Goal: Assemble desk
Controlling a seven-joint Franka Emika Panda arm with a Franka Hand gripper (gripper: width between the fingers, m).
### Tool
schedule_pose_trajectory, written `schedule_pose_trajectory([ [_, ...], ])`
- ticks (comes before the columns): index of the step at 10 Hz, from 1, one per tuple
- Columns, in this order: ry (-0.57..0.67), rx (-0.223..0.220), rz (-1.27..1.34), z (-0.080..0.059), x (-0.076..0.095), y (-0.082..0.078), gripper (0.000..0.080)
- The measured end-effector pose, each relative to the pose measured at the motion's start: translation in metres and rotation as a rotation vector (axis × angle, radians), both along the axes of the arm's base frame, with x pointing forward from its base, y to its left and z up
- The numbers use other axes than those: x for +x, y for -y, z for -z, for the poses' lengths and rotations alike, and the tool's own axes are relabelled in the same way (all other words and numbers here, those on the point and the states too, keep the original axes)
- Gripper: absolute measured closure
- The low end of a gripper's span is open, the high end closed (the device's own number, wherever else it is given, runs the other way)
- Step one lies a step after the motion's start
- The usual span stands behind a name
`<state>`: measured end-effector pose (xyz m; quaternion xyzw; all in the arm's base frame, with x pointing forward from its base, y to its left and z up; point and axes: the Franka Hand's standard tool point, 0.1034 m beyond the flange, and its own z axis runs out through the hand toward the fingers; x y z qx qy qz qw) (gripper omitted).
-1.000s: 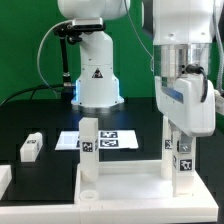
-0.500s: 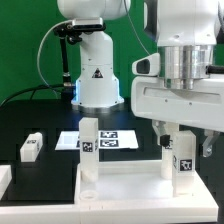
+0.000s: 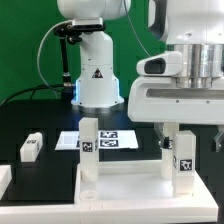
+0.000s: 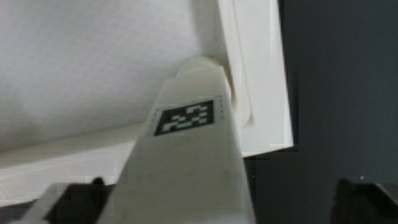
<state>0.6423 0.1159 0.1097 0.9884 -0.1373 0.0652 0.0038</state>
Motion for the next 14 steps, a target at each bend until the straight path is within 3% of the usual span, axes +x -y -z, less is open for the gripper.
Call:
schedule_pose_trajectory([
  [1,0.001,0.001,0.015,0.0,0.0,0.0,0.0275],
  [3,0.002,0.013,0.113,0.0,0.0,0.001,0.0513],
  [6,-0.004,0.051,0.466,0.001,-0.001,0.004,0.0512],
  [8,-0.062,0.096,0.882,0.0,-0.003,0.009,0.0512],
  [10,-0.076,0.197,1.245,0.002,-0.001,0.013,0.0512],
  [13,-0.073,0.209,1.352,0.003,-0.002,0.012,0.0511],
  [14,-0.069,0.185,1.243,0.003,-0.003,0.012,0.0511],
])
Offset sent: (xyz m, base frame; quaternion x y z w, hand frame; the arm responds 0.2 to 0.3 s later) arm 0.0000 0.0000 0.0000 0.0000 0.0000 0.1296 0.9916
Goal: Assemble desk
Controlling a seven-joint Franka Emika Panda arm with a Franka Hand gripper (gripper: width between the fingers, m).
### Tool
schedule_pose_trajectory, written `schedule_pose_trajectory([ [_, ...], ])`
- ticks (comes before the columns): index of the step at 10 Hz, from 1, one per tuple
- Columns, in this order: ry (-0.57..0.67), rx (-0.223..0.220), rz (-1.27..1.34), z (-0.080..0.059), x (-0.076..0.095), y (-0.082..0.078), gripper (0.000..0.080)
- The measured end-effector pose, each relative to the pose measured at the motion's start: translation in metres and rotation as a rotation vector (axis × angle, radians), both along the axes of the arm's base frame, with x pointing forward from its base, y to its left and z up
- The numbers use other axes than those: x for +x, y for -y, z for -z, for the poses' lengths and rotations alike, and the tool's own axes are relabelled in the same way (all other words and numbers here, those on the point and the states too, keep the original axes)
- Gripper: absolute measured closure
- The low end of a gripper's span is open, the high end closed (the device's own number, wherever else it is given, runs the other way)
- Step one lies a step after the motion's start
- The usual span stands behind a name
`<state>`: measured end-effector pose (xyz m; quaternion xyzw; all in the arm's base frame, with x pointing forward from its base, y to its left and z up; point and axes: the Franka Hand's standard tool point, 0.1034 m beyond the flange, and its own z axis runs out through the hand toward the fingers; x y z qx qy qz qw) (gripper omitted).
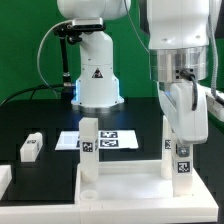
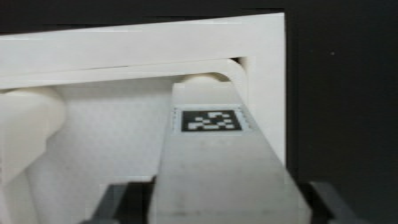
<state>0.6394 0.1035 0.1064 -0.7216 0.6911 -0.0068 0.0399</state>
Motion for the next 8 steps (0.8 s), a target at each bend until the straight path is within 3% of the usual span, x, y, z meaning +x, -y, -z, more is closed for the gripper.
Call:
schedule_pose_trajectory([
  [2,0.025,-0.041,-0.372,-0.0048,0.0052,-0.0023,0.0206],
  [5,0.056,-0.068,-0.68,-0.0039,0.0047,-0.0023,0.0152],
  [8,0.051,-0.118,-0.945,-0.004,0.0058,0.0014,0.015],
])
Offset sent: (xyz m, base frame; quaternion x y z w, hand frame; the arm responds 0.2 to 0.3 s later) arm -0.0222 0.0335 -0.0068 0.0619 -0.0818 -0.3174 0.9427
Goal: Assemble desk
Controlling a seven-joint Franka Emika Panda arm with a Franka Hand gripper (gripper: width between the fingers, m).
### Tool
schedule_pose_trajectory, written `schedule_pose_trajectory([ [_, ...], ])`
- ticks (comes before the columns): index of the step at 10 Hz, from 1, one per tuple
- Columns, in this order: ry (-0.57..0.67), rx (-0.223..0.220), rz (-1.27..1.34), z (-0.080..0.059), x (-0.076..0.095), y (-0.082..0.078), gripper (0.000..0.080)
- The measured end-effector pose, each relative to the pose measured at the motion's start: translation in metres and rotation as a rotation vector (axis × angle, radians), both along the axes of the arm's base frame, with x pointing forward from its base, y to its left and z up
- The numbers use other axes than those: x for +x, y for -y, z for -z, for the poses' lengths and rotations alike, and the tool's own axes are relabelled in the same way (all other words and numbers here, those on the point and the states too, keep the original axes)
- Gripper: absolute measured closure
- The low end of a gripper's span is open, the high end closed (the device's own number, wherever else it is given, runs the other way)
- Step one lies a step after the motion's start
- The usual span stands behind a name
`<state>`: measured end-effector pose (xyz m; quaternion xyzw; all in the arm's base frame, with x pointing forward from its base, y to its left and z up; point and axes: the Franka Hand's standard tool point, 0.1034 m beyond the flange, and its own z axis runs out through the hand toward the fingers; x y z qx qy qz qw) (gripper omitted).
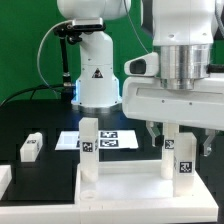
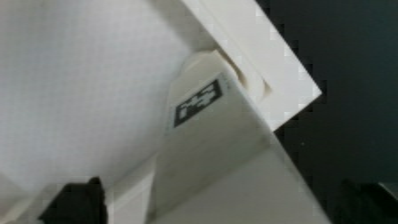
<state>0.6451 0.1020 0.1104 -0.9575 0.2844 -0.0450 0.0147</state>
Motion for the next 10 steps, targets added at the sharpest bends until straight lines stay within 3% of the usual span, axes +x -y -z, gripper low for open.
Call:
schedule_pose_trajectory([
  [1,-0.012,-0.046,-0.22,-0.001,0.002,-0.009,0.015],
  [2,-0.028,-0.041,-0.28,-0.002,0.004,-0.022,0.015],
  [4,-0.02,-0.04,-0.21,-0.001,0.005,-0.015,0.015],
  [6,-0.02,-0.038,-0.2,-0.001,0.005,-0.015,0.0375],
  [7,-0.019,-0.031,-0.085,-0.001,0.006,-0.013,0.0375],
  [8,-0.018,-0.027,-0.021,-0.001,0.006,-0.012,0.0496],
  [10,-0.017,-0.017,0.123,-0.001,0.006,-0.009,0.0496],
])
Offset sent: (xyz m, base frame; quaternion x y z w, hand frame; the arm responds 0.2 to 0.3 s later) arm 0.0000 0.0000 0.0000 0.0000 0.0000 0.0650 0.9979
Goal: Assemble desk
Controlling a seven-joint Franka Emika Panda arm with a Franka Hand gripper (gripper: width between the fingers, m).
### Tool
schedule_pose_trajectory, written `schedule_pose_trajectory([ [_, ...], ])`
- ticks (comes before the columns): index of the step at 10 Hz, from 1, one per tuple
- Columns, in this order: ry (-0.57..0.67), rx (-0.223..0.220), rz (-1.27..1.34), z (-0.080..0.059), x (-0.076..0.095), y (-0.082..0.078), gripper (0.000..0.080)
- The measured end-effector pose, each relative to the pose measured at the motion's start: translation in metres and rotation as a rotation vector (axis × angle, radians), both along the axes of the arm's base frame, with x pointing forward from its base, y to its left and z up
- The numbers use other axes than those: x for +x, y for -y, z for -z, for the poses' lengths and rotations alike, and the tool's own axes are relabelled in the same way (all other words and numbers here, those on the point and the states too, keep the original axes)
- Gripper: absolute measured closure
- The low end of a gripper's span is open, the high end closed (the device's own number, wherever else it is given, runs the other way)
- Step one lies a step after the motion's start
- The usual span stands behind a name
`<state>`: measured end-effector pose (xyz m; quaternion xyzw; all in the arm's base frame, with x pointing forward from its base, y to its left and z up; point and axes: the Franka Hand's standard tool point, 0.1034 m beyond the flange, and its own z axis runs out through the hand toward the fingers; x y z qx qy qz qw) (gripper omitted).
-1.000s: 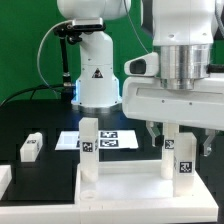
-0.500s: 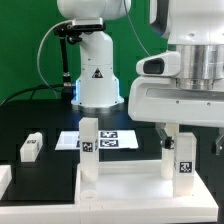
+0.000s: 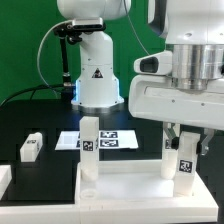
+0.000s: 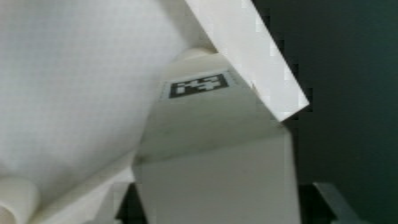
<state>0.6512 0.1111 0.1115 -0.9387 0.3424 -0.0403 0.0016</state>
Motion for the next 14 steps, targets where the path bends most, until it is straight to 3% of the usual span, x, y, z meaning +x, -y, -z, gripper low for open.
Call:
schedule_pose_trajectory([
  [2,-0.004,0.037,0.389,0.001,-0.003,0.006,0.0496],
  [4,-0.004,0.134,0.754,0.003,-0.006,0.01,0.0497],
  [6,-0.01,0.176,0.959,0.003,-0.008,0.009,0.0496],
  [9,-0.011,0.173,0.943,0.003,-0.008,0.011,0.0496],
  [10,0.002,0.173,0.882,0.003,-0.006,0.009,0.0312],
  [11,0.038,0.171,0.688,0.003,-0.002,0.001,0.0204],
  [13,0.034,0.159,0.483,0.005,-0.007,-0.014,0.016],
  [14,0.037,0.149,0.405,0.006,-0.006,-0.01,0.0153],
])
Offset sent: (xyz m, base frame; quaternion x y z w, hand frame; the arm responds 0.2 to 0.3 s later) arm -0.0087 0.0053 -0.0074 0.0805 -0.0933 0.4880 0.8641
